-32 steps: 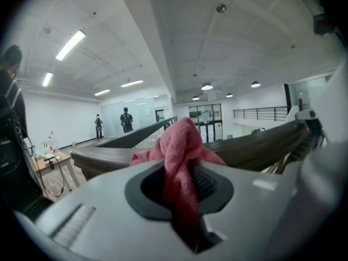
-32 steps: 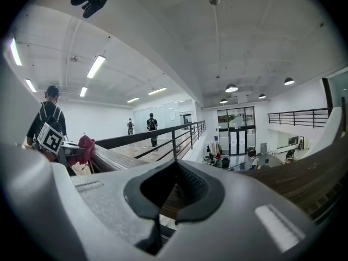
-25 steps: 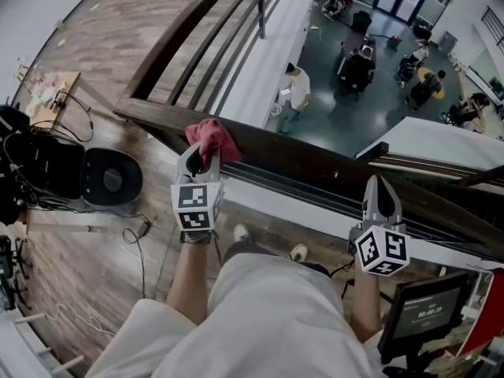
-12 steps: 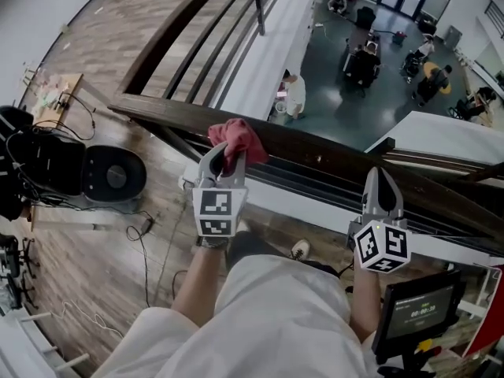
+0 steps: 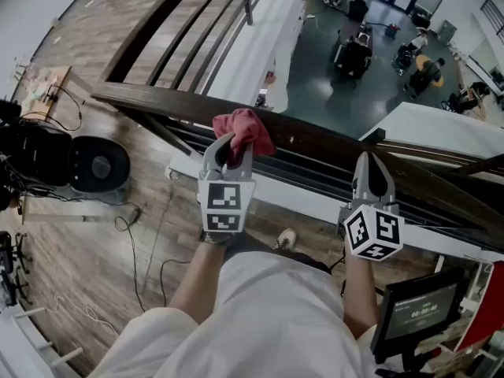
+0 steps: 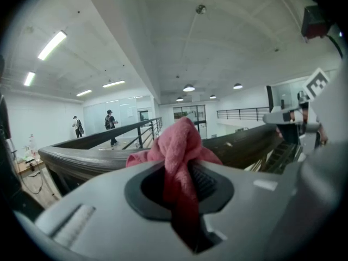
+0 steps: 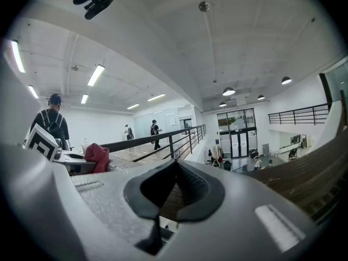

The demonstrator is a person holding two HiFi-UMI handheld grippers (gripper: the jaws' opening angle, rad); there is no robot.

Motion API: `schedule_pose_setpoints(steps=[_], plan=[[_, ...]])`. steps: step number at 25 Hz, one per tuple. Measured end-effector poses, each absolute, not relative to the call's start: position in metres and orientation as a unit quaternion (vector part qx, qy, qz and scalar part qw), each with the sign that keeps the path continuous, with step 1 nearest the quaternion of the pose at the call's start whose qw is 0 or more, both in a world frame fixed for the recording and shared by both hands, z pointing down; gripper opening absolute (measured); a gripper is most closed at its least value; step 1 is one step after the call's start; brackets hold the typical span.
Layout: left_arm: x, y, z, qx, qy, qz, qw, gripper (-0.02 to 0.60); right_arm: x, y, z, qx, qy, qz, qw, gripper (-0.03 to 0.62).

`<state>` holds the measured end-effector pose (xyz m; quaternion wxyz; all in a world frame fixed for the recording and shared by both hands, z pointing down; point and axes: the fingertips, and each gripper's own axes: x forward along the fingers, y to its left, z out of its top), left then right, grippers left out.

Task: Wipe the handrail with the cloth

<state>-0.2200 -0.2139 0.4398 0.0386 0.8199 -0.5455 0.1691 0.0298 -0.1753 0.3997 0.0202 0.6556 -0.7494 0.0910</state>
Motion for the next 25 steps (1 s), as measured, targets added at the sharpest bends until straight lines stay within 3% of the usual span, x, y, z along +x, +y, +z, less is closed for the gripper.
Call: schedule_pose_setpoints(steps=[25], plan=[[-0.051,-0.157,0.457,0.892,-0.417,0.174,0.013,0.075,0.006,-0.171,0.419,0.610,-0.783,0.118,0.044,0.003]])
